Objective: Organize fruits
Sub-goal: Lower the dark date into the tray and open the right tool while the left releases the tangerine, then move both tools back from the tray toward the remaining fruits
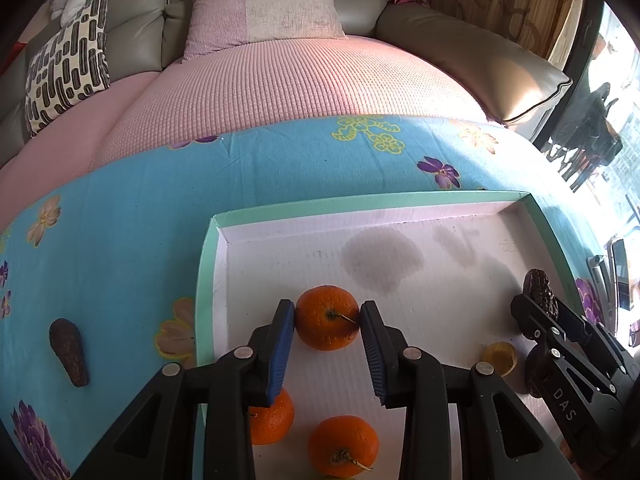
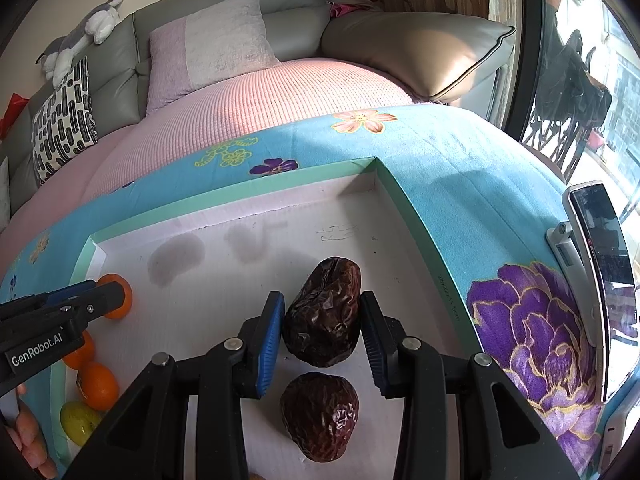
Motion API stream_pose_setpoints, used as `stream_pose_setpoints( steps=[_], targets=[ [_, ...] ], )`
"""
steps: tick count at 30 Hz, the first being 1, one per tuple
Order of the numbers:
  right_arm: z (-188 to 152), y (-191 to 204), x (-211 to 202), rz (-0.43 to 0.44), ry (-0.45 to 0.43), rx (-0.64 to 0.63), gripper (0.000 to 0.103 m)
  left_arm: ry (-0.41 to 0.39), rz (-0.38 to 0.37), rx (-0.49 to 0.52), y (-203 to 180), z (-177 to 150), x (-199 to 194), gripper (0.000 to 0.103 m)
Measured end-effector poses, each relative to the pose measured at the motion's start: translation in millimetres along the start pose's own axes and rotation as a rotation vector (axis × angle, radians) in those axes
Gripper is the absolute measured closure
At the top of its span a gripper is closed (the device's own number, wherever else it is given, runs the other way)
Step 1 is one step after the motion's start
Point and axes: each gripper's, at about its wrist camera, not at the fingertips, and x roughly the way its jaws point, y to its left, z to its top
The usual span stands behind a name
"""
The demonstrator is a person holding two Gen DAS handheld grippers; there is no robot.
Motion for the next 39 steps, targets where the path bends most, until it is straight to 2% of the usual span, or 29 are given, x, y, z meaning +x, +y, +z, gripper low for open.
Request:
stream_pose_setpoints(
  steps=[7,9,10,12,27,39],
  targets=[
    [1.0,2.5,-1.0,-0.015,0.004,-0.025,0.063,0.000,0.005,-0.006,0.6,-0.2,-3.6,0.064],
    [1.8,3.1,-3.0,-0.021,0.002,-0.030,0.061,-0.005,0.003,-0.010,1.1,-0.1,-7.0,0.057],
    [2.3,3.1,-4.5,-0.021,0.000,-0.030,0.057,-0.007,0.003,-0.012,1.3,-0.1,-9.3,0.054],
    [3.3,3.0,-7.4,-0.019,-0.006,-0.032,0.052,-0.013,0.005,-0.016,1.2,0.2,-14.2,0.053],
    [6.0,4.9,-39.7,-0.017,0.009,-0.064,0.052,-0.065,-0.003,-0.068,8.5,-9.7,-54.8,0.052],
    [-13.8,9.0,-63.8,-0.008,0.032,-0.070,0.052,-0.056,0.009,-0.119,25.6,-42.0,-66.0,0.050]
  ],
)
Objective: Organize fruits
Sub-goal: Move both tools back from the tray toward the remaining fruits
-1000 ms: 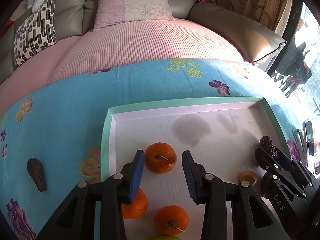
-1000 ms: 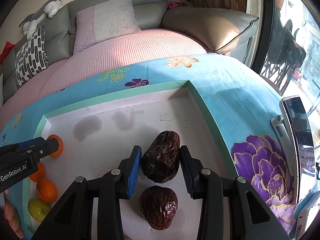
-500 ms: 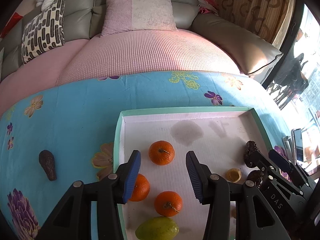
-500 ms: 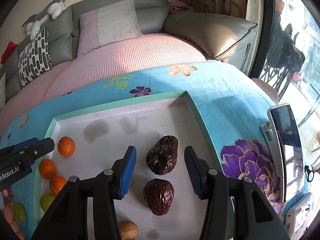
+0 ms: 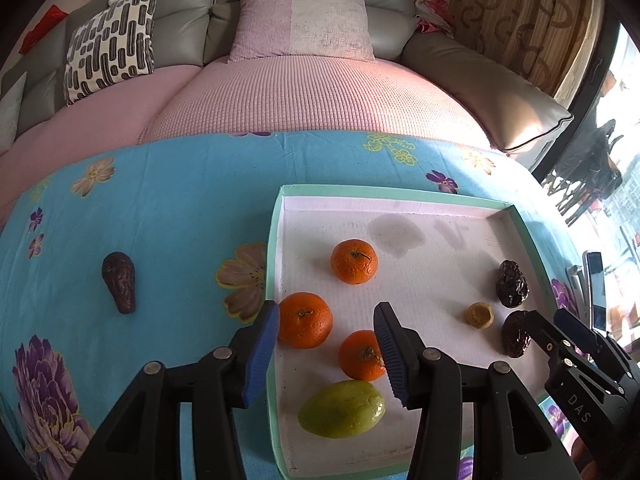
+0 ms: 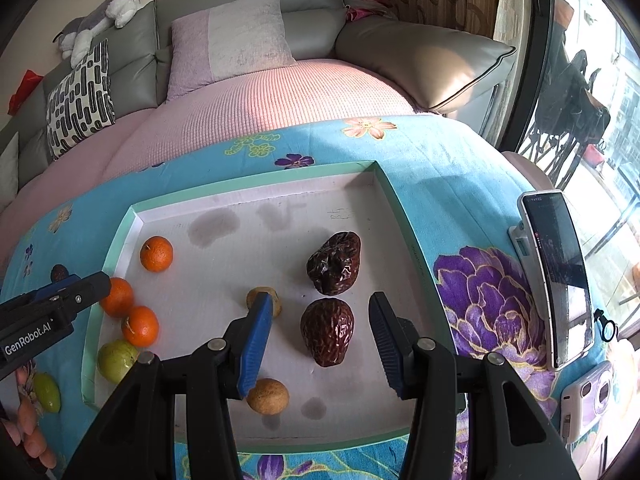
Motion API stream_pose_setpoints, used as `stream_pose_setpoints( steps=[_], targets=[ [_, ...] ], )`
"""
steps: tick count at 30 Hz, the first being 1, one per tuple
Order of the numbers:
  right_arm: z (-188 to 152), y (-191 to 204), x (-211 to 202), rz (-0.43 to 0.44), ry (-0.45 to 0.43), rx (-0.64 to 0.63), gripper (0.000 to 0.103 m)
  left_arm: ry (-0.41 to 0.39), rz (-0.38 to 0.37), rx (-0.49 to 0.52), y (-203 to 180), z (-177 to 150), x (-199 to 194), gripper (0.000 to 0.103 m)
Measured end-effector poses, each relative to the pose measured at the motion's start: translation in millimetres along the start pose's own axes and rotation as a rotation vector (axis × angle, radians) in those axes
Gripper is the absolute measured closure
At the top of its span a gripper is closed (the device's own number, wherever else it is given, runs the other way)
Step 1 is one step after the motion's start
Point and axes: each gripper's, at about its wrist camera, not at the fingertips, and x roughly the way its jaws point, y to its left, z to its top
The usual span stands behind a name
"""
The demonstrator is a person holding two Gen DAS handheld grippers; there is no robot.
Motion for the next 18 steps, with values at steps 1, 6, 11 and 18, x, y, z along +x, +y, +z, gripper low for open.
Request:
stream_pose_setpoints(
  steps=[1,6,11,18],
  targets=[
    [-0.1,-0.6,-0.4,-0.003,0.000,0.000,0.052,0.002,0.001,-0.002,2.3,-1.6,-0.6,0.050],
    [0.2,-2.1,1.2,-0.006,0.006,0.009,0.052,0.000,0.016,-0.009,11.0,-6.6,-2.8,0.050],
    [0.6,-2.0,2.6,-0.007,0.011,0.007,0.052,0.005,0.025,-0.018,15.2,-8.2,-0.9,0.050],
    [0.5,0.2,7.4,-0.009,0.023,0.000,0.052,0.016,0.043,-0.015,14.8,-9.4,2.3,0.042]
  ],
)
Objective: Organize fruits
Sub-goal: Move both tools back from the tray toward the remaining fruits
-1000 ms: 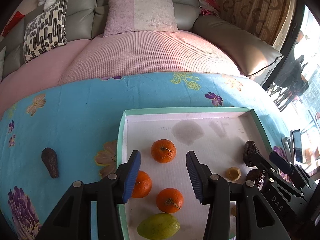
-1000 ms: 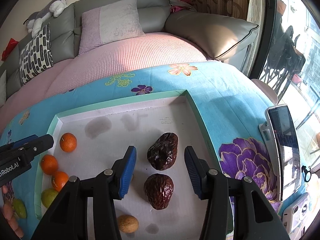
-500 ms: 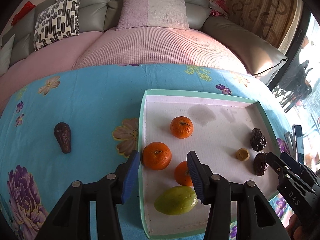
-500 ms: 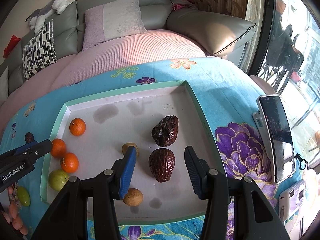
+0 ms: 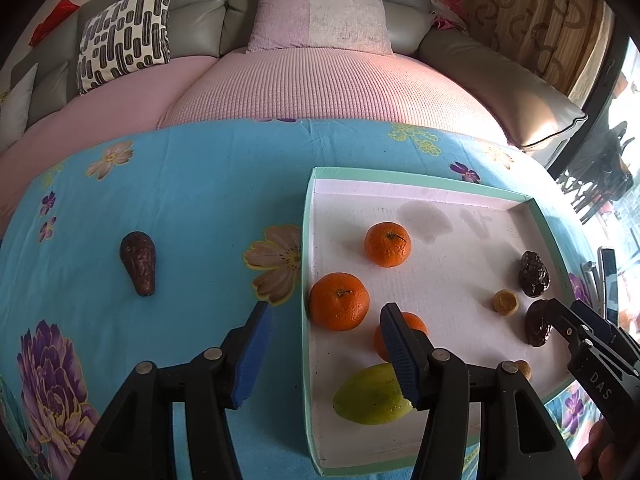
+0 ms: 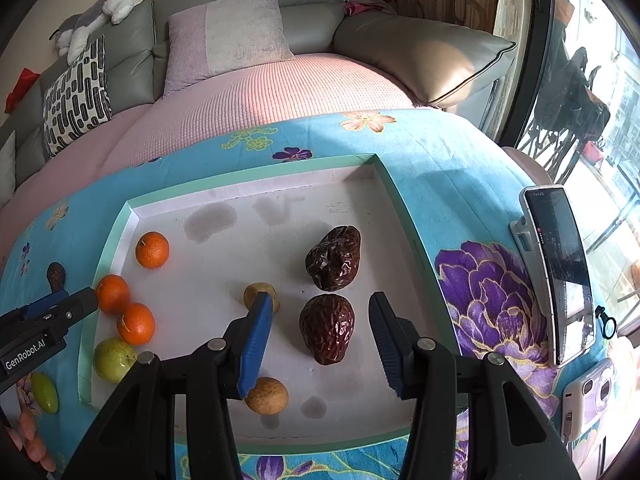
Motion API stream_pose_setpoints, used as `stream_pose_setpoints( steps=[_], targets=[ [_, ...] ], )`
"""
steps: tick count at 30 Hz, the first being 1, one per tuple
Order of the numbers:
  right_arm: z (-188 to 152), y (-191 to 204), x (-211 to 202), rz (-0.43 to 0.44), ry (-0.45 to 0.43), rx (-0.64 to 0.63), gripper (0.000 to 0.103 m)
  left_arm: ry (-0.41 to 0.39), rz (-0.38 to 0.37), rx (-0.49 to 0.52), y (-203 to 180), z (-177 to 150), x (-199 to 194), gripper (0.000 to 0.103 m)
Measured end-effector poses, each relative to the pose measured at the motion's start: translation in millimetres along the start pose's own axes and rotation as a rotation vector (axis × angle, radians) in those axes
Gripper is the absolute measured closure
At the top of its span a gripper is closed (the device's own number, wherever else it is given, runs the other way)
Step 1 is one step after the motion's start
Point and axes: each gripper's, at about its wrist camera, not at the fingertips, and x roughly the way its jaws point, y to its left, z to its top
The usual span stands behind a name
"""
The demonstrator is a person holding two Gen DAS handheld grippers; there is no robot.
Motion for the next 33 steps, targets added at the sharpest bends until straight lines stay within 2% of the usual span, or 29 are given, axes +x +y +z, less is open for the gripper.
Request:
stream_pose_setpoints(
  steps=[1,3,5,9,11,12,14,15,22,33],
  targets=[
    [-0.2,0.1,1.2,0.001,0.003,0.001,0.051,0.000,0.006,0.001,0.0,-0.5,0.2,0.039],
    [-0.2,-0.4,2.2,-0.001,0.003,0.004,0.042,0.002,0.022,-0.002,1.0,-0.3,2.1,0.030],
    [0.2,-0.4,2.2,-0.012,-0.007,-0.001,0.024,-0.003,0.040,-0.012,3.3,-0.4,3.3,0.018],
    [-0.3,0.4,3.0,-0.015,-0.015,-0.014,0.021,-0.017,0.057,-0.031,9.2,-0.6,3.5,0.008],
    [-0.6,1.6,3.6,-0.013,-0.018,-0.023,0.021,-0.028,0.076,-0.033,11.4,-0.8,3.1,0.000],
    [-0.7,2.6,3.5,-0.013,-0.021,-0.030,0.020,-0.037,0.085,-0.033,12.0,-1.0,2.5,0.000],
    [-0.4,5.0,3.0,-0.011,-0.031,-0.041,0.008,-0.051,0.103,-0.032,13.5,-0.8,1.4,0.000],
    [-0.3,6.1,2.0,-0.009,-0.040,-0.046,0.006,-0.055,0.109,-0.035,14.6,-0.5,1.0,0.000],
    [0.9,11.1,-4.4,0.014,-0.087,-0.056,0.006,-0.075,0.115,-0.043,19.5,0.6,-1.1,0.000],
    [0.8,23.8,-1.9,-0.002,-0.068,-0.108,0.006,-0.085,0.087,-0.044,26.9,-3.7,-3.3,0.000]
  ],
)
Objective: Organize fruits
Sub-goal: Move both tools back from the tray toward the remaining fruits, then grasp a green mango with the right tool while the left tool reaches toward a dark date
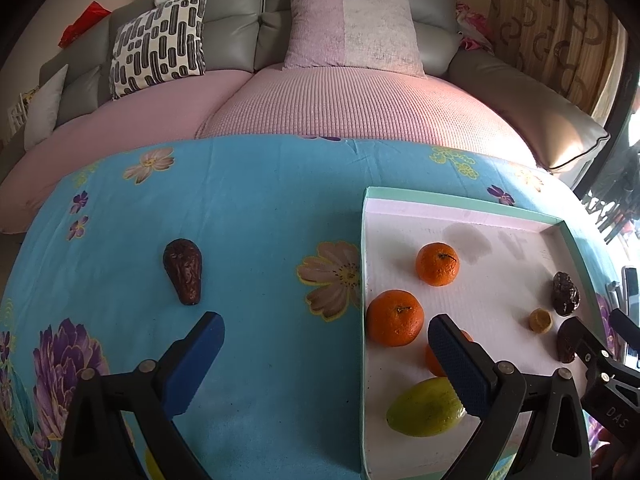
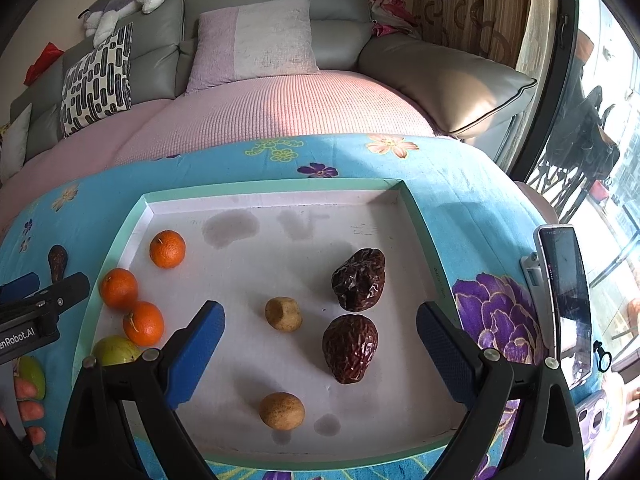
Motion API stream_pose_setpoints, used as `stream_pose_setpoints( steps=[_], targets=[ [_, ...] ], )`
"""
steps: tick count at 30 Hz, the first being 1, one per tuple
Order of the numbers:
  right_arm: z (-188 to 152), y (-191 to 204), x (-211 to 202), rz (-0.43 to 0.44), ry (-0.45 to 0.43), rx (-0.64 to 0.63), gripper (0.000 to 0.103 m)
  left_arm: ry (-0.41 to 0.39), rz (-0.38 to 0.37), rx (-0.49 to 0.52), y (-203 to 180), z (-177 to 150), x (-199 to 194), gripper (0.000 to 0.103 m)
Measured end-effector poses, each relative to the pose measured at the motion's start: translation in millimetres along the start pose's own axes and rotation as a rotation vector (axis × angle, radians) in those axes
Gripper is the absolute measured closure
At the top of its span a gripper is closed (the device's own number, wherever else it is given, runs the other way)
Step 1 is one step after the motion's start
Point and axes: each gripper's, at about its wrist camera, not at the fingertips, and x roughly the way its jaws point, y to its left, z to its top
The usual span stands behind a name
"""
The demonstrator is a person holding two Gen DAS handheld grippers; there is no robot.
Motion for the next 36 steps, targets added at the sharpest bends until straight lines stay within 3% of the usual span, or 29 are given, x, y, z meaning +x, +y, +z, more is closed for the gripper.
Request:
stream_pose_setpoints(
  steps=[12,19,23,30,36],
  targets=[
    [3.8,10.4,-1.4,0.047,-0.004,0.031,0.006,-0.043,-0.042,0.000,22.9,-5.8,-8.1,0.000],
    [4.2,29.5,-0.2,0.055,-0.003,-0.016,0.006,-0.053,-0.070,-0.031,42.1,-10.7,-9.0,0.000],
    [5.1,42.3,-1.9,0.068,-0.014,-0.039,0.006,-0.109,-0.093,-0.023,50.8,-11.9,-16.7,0.000],
    [3.8,65.2,-1.1,0.083,-0.014,-0.086,0.006,-0.093,-0.119,-0.052,72.7,-12.6,-19.9,0.000],
    [2.7,84.3,-2.3,0.123,-0.027,-0.095,0.006,-0.097,-0.042,-0.094,100.7,-14.9,-27.1,0.000]
  ],
)
